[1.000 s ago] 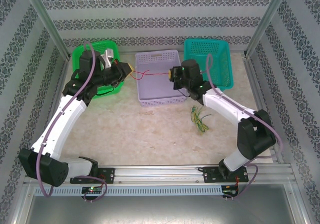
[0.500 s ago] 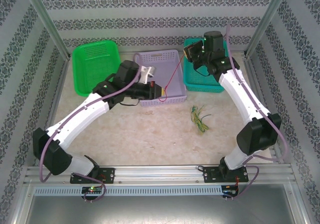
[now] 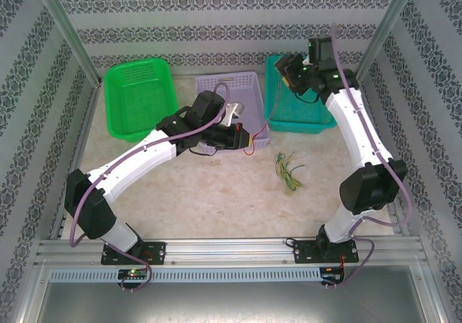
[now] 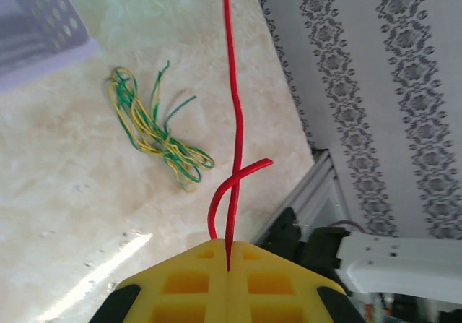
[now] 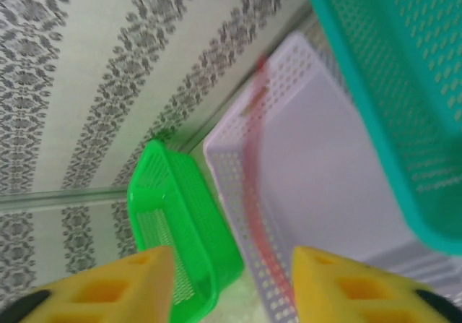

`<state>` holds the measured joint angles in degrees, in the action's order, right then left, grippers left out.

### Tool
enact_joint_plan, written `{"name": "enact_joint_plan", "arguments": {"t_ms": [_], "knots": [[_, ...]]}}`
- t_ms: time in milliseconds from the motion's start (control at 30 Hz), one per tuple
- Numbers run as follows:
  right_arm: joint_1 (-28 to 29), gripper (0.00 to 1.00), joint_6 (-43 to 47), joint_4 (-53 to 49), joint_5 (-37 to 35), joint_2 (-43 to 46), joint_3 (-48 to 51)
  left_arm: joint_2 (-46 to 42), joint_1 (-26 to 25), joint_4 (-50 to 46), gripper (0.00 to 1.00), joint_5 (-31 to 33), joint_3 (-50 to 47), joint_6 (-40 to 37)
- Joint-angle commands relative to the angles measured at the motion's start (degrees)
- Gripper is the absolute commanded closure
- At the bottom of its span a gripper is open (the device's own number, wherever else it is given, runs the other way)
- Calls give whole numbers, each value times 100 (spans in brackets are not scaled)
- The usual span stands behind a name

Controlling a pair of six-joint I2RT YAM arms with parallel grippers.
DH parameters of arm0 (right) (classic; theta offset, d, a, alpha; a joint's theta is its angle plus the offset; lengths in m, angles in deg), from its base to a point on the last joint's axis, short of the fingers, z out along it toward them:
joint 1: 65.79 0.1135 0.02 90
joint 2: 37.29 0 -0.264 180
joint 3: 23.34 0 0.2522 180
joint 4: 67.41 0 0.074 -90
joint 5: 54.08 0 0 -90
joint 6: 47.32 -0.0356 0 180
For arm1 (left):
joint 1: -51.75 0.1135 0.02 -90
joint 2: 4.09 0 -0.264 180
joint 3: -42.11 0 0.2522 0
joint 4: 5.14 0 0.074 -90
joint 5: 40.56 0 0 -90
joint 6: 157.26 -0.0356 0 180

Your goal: Untangle the cables

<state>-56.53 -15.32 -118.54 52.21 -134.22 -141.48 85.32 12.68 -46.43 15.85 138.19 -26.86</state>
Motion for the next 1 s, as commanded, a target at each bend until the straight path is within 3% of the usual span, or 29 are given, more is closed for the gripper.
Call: {"name": "enact_joint_plan", "arguments": {"t_ms": [0, 167, 267, 400, 567, 833, 967], "knots": [[-141, 42, 874, -556, -182, 311, -415, -87, 331, 869, 100, -465, -27, 1478], [-123, 37, 1555, -973, -449, 1149, 158, -163, 742, 1828, 100, -541, -246, 2568], [89, 50, 1914, -845, -476, 1863, 935, -169, 934, 2279, 100, -644, -368, 3026], [847, 59, 1968, -523, -183, 2413, 1891, -195, 1064, 2428, 100, -683, -353, 3213], [1554, 53, 1314, 127, 303, 2214, 2358, -191, 1068, 2323, 100, -758, -244, 3186], [1654, 65, 666, 398, 787, 1506, 2191, -266, 1067, 2226, 100, -754, -264, 3132], [1695, 66, 317, 691, 788, 1542, 2464, -274, 1065, 2271, 100, -746, -300, 3149]]}}
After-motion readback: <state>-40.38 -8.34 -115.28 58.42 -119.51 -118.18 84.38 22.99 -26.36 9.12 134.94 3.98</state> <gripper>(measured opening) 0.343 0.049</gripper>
